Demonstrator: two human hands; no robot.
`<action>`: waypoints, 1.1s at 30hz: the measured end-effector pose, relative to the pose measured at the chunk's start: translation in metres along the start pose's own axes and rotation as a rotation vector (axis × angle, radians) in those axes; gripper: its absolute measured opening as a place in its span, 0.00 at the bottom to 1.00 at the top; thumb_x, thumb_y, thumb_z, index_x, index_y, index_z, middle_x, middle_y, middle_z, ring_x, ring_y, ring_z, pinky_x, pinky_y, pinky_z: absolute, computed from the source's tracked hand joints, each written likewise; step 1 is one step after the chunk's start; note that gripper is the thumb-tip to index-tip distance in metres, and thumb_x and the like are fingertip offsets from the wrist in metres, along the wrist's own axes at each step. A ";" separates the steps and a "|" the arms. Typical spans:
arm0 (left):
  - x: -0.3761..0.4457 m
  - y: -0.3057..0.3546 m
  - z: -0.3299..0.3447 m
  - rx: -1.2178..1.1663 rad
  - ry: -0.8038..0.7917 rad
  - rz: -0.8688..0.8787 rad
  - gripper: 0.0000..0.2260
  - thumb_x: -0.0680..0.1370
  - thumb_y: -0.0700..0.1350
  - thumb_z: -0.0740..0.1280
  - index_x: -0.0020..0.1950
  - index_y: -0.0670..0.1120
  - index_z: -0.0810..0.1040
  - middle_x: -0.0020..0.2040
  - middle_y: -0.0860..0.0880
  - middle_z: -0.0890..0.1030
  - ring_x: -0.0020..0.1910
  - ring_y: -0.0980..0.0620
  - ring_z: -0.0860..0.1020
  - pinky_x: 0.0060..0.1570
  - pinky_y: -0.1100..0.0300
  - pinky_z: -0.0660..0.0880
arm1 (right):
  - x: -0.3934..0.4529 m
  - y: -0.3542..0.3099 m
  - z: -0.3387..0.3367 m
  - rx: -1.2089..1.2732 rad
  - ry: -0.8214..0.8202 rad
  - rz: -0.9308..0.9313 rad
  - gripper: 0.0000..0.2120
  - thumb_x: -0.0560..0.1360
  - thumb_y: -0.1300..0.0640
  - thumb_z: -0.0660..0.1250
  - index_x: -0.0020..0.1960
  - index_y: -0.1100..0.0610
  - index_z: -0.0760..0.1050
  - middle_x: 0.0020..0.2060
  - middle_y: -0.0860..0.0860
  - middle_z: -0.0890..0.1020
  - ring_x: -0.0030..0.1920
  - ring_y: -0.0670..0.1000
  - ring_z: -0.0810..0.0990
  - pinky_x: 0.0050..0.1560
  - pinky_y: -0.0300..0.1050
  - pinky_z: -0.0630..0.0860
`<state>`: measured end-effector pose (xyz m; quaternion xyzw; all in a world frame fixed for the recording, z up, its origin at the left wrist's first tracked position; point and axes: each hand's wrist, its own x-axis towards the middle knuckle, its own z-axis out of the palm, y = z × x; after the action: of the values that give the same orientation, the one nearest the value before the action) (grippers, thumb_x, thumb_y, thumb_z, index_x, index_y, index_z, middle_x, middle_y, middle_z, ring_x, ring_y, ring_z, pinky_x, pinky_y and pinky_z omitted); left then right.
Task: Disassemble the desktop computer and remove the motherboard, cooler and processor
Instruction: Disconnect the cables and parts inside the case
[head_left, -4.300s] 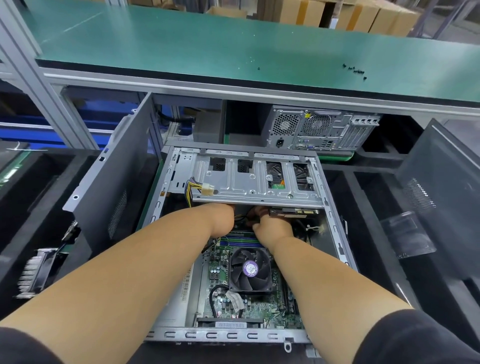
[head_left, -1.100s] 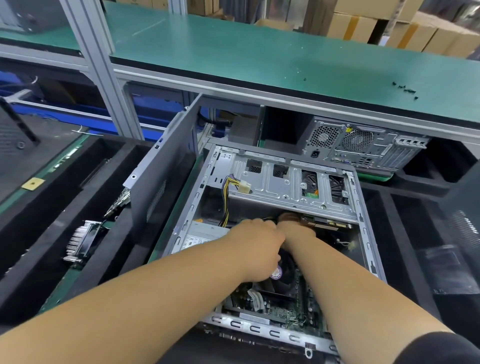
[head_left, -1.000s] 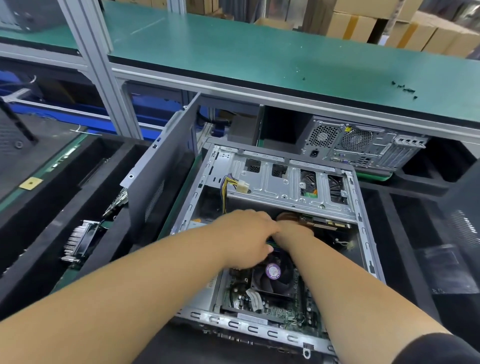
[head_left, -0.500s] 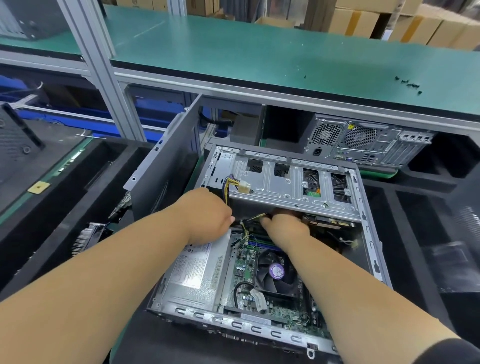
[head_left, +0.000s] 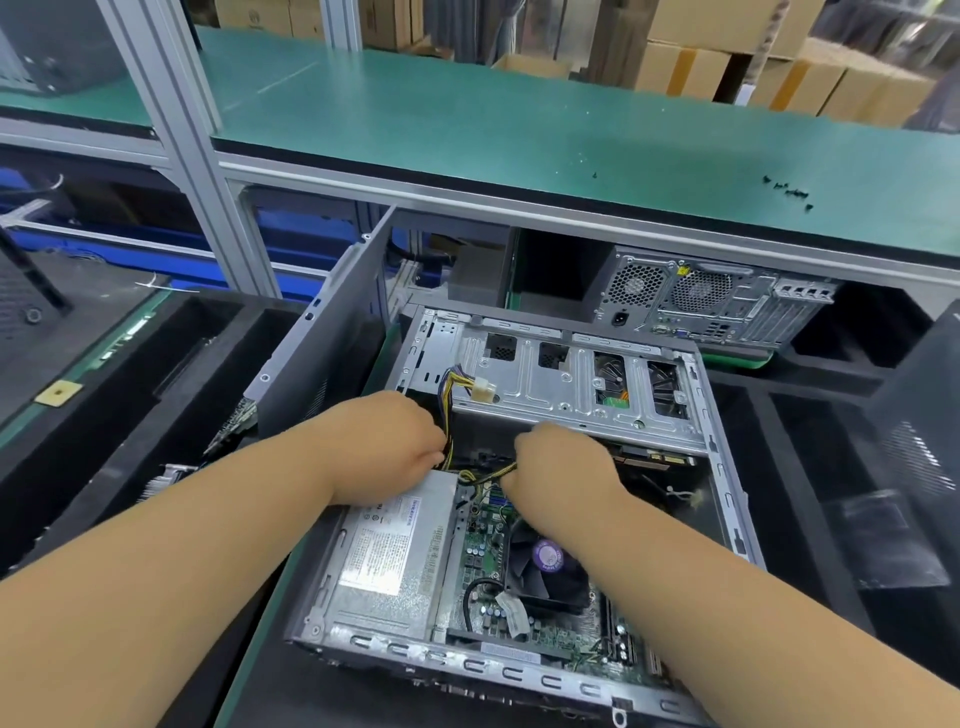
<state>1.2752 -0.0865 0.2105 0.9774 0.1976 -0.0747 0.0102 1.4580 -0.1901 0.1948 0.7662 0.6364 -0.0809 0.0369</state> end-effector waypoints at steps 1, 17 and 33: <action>-0.002 -0.001 0.001 -0.003 0.026 0.005 0.13 0.82 0.50 0.52 0.43 0.51 0.73 0.39 0.54 0.76 0.41 0.52 0.74 0.46 0.58 0.69 | -0.004 0.002 -0.007 0.013 0.033 -0.042 0.08 0.77 0.53 0.60 0.44 0.56 0.73 0.40 0.50 0.70 0.42 0.55 0.73 0.40 0.46 0.71; 0.002 0.000 0.007 -0.632 0.405 -0.238 0.09 0.69 0.55 0.74 0.38 0.64 0.73 0.38 0.60 0.76 0.44 0.59 0.71 0.48 0.60 0.66 | 0.007 -0.027 -0.056 0.641 0.171 -0.182 0.07 0.73 0.57 0.72 0.44 0.46 0.77 0.33 0.42 0.77 0.33 0.38 0.74 0.33 0.31 0.66; 0.029 -0.003 0.013 -0.150 0.484 -0.590 0.10 0.72 0.60 0.69 0.37 0.57 0.74 0.39 0.57 0.72 0.46 0.51 0.72 0.46 0.56 0.57 | 0.083 -0.015 -0.024 0.725 0.363 0.043 0.08 0.72 0.55 0.75 0.43 0.45 0.77 0.35 0.41 0.75 0.38 0.45 0.74 0.43 0.45 0.75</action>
<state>1.2983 -0.0738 0.1937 0.8646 0.4716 0.1729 0.0131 1.4602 -0.1031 0.2048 0.7447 0.5464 -0.1630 -0.3469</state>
